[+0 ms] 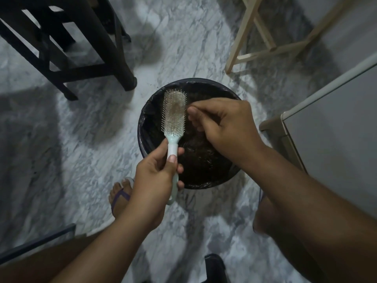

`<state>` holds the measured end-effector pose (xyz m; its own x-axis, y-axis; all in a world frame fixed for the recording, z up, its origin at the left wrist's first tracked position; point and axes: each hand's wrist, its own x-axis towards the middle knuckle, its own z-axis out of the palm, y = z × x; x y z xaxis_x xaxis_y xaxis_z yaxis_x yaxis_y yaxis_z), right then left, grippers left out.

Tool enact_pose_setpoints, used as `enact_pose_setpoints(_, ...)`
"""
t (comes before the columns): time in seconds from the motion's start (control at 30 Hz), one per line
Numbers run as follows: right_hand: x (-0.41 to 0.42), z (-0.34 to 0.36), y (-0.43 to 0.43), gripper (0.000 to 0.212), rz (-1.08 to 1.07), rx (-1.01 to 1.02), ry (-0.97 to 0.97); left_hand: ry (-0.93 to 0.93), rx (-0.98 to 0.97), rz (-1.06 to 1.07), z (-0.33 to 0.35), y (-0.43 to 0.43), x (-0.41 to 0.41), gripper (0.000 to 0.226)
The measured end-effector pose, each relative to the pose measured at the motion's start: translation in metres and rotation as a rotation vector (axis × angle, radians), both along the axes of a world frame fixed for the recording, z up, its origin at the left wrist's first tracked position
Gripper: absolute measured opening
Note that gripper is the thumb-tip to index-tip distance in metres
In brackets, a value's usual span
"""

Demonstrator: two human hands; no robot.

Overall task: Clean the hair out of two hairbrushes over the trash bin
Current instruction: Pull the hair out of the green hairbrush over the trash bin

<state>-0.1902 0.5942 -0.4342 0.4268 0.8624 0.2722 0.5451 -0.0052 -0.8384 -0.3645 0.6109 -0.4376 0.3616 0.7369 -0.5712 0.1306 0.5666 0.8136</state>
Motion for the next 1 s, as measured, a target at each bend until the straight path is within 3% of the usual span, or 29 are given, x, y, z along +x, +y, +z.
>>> enact_pose_setpoints(0.2, -0.008, 0.016, -0.006, 0.011, -0.020, 0.300, -0.204, 0.057, -0.104, 0.070, -0.008, 0.006, -0.001, 0.039)
enact_pose_setpoints(0.33, -0.005, 0.022, -0.009, 0.017, -0.103, 0.264, -0.241, 0.088, -0.083, 0.084, -0.008, 0.010, -0.004, 0.040)
enact_pose_setpoints(0.43, 0.007, 0.005, -0.008, 0.020, -0.081, -0.110, -0.257, 0.078, -0.035, 0.063, -0.005, 0.010, -0.004, 0.042)
enact_pose_setpoints(0.53, 0.015, -0.013, -0.010, 0.028, 0.022, -0.732, -0.381, 0.050, 0.010, 0.035, -0.002, 0.009, -0.003, 0.044)
enact_pose_setpoints(0.6, 0.016, -0.017, -0.013, 0.068, 0.130, -1.147, -0.391, 0.035, 0.030, 0.014, -0.001, 0.008, -0.003, 0.045)
enact_pose_setpoints(0.63, 0.017, -0.016, -0.014, 0.089, 0.168, -1.238, -0.351, 0.036, 0.041, 0.001, -0.001, 0.007, -0.003, 0.045)
enact_pose_setpoints(0.7, 0.017, -0.008, -0.013, 0.105, 0.210, -1.117, -0.221, 0.043, 0.063, -0.022, -0.001, 0.006, -0.003, 0.047)
enact_pose_setpoints(0.83, 0.005, 0.002, -0.001, 0.087, 0.085, -0.491, 0.267, 0.028, 0.086, -0.071, 0.000, 0.002, -0.003, 0.048)
enact_pose_setpoints(0.87, 0.000, 0.003, 0.001, 0.079, 0.040, -0.388, 0.286, 0.028, 0.092, -0.084, -0.001, 0.001, -0.003, 0.048)
enact_pose_setpoints(1.0, -0.006, -0.001, 0.002, 0.032, -0.063, -0.206, 0.028, 0.029, 0.108, -0.120, -0.003, -0.002, -0.002, 0.049)
